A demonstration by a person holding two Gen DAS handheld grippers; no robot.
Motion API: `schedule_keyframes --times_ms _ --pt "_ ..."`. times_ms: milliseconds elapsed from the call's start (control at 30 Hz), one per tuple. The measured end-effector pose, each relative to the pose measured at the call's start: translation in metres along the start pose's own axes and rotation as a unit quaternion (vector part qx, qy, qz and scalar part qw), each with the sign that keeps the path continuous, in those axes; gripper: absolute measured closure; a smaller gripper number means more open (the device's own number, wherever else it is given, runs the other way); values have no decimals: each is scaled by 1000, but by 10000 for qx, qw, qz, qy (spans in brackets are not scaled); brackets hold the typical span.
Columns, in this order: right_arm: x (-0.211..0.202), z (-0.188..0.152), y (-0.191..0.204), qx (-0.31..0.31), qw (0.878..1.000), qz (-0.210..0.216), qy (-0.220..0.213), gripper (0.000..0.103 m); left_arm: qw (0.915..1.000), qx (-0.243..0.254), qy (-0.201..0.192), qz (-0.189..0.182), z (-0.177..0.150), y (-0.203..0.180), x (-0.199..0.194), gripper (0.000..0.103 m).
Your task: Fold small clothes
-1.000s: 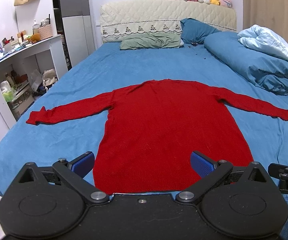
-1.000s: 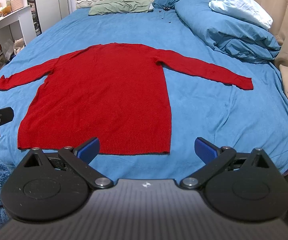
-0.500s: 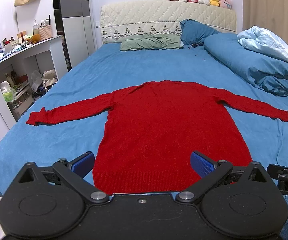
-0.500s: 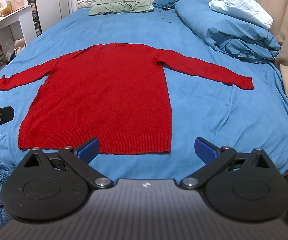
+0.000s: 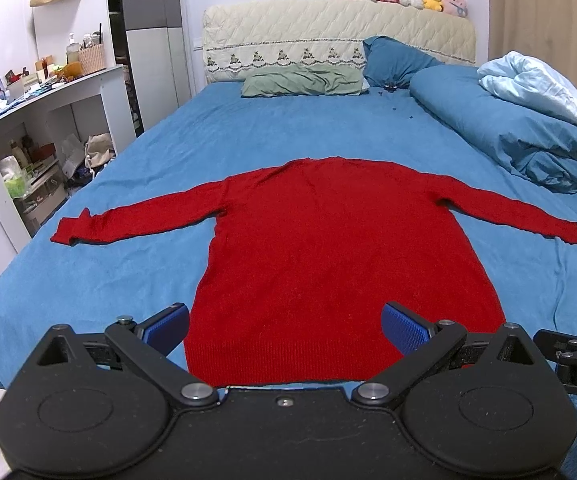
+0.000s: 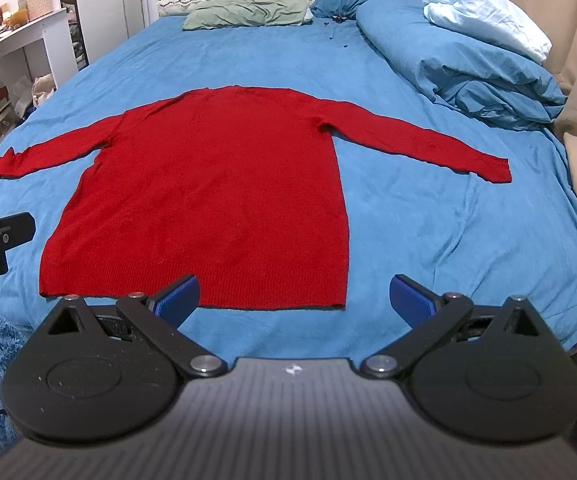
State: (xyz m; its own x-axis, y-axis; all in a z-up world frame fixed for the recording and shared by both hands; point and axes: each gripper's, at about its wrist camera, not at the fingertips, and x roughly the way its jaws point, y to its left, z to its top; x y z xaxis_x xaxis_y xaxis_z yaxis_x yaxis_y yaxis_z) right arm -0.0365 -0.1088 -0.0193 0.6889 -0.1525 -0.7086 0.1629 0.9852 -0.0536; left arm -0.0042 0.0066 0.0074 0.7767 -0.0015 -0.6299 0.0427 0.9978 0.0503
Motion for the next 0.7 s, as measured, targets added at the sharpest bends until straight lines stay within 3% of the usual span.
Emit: schedule_keyframes --times_ms 700 --pt "2 0 -1 6 10000 -9 7 0 10000 -38 -26 -17 3 0 -1 0"
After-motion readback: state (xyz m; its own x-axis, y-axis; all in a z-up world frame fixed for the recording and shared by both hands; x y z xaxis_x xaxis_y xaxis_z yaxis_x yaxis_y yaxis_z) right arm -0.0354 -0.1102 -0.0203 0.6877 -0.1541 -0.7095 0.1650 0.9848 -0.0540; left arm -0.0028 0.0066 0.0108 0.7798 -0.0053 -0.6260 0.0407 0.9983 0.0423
